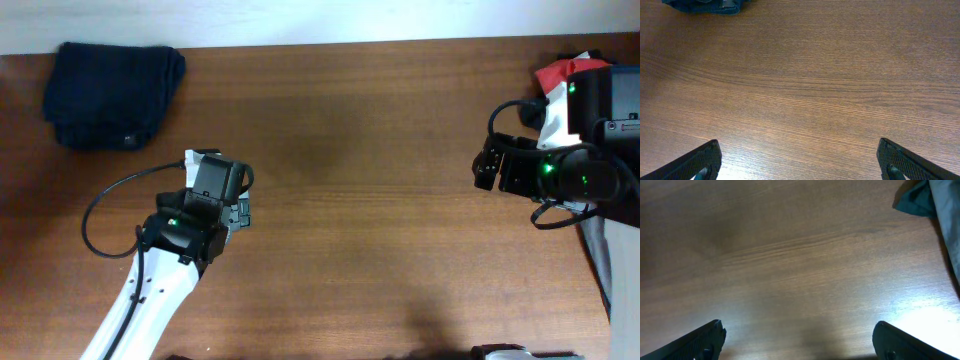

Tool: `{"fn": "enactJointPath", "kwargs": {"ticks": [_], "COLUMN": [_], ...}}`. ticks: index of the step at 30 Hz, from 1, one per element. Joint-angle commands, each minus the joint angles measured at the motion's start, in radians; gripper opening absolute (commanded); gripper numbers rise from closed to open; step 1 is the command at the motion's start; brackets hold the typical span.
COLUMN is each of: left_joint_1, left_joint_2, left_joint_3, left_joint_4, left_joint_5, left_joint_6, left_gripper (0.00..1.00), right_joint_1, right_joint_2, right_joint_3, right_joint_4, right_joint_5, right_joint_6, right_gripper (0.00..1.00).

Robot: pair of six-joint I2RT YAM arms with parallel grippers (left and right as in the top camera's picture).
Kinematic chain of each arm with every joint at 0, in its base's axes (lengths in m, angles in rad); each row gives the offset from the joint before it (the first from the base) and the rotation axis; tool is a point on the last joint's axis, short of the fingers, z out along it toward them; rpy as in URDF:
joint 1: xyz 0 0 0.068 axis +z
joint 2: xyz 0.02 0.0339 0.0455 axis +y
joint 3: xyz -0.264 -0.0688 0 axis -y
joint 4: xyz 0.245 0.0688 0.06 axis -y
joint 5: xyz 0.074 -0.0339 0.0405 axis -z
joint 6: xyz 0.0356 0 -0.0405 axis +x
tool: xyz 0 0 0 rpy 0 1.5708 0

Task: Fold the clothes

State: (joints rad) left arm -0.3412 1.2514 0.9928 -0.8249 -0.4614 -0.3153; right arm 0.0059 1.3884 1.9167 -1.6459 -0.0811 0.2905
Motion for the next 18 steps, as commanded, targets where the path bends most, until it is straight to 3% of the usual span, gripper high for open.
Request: {"fn": "enactJointPath", "kwargs": {"ticks": [1, 12, 15, 18], "left_joint_1": [-0.003, -0.003, -0.003, -0.003], "left_joint_2": [0.003, 0.003, 0.003, 0.003], "left_joint_3": [-0.002, -0.002, -0.002, -0.002], "left_joint_4": [0.002, 0.002, 0.002, 0.002], "left_joint_5": [-0.014, -0.014, -0.014, -0.014], "left_joint_6": [-0.010, -0.010, -0.010, -0.010], "left_gripper": [0.99, 0.99, 0.99, 0.99], "right_joint_1": [-0.006, -0.005, -0.005, -0.005], "right_joint_2": [-0.018, -0.046, -0.120, -0.263], "right_joint_3": [0.013, -0.019, -0.103, -0.303], "right_joint_4": [0.026, 0.248, 0.335, 0.499], "right_joint_5": [0.051, 0.055, 0.055, 0.055], "right_joint_6": [-0.020, -0.184, -0.207, -0.209], "right_gripper": [0.99, 0.99, 0.99, 0.99]}}
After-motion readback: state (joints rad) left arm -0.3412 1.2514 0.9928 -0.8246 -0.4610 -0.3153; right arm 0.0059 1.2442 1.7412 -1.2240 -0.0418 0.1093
